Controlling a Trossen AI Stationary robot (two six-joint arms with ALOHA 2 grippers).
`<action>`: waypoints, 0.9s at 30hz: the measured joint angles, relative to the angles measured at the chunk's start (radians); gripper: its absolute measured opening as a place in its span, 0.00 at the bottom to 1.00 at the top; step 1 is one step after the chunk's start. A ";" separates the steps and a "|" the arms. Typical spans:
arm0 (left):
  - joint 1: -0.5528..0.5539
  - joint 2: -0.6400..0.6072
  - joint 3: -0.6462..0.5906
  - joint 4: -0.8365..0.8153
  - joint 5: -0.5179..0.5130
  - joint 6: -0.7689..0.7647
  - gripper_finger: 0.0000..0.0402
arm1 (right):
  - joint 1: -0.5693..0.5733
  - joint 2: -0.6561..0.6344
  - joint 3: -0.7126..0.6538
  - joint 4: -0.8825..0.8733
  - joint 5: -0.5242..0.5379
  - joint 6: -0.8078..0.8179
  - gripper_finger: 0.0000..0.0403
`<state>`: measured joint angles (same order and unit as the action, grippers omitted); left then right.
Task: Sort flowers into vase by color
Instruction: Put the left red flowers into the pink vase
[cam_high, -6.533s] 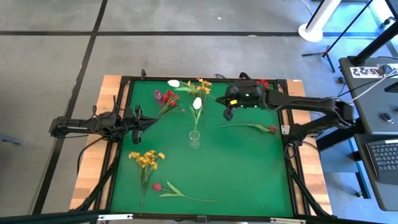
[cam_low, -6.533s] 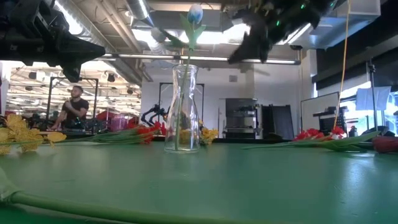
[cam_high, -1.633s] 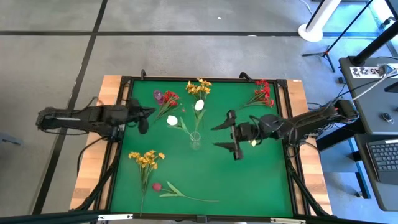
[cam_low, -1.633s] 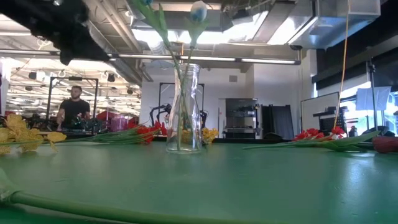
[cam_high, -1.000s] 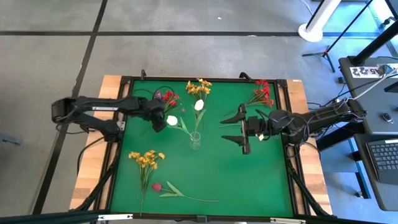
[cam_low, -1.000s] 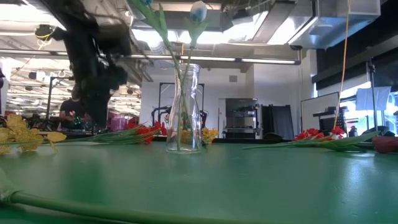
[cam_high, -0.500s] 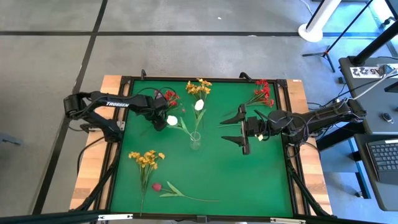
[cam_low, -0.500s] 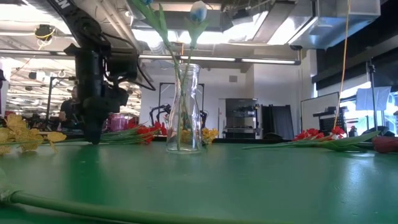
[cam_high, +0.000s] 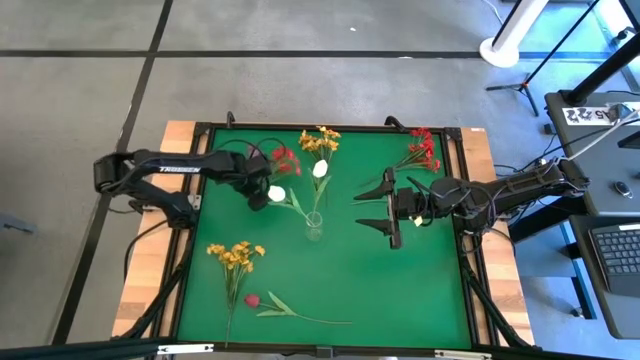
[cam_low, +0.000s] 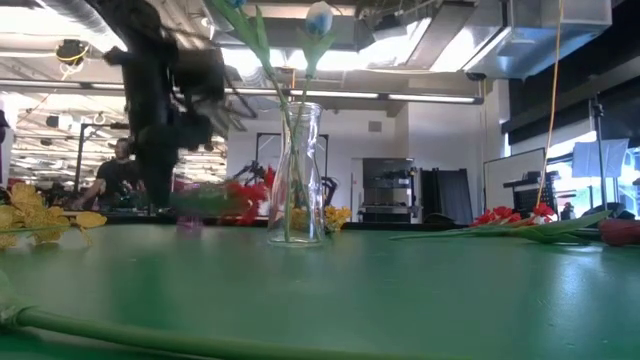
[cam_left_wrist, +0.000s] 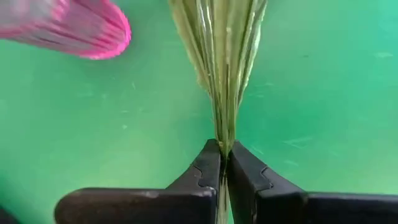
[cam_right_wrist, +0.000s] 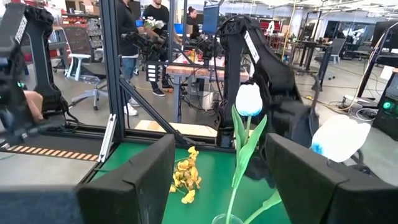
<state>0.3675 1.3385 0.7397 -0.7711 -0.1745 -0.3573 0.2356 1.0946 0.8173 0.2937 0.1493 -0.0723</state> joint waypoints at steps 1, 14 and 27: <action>-0.007 -0.022 0.015 -0.017 0.000 0.000 0.01 | 0.000 0.000 0.000 -0.001 0.000 0.000 0.62; -0.112 -0.420 0.102 0.114 -0.171 0.038 0.01 | 0.000 0.000 0.000 -0.028 0.000 0.019 0.62; -0.045 -0.669 -0.267 0.879 -0.157 0.246 0.01 | 0.000 0.000 0.000 -0.044 0.000 0.019 0.62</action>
<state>0.3222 0.6693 0.4725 0.1078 -0.3313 -0.1108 0.2356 1.0950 0.8173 0.2501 0.1493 -0.0532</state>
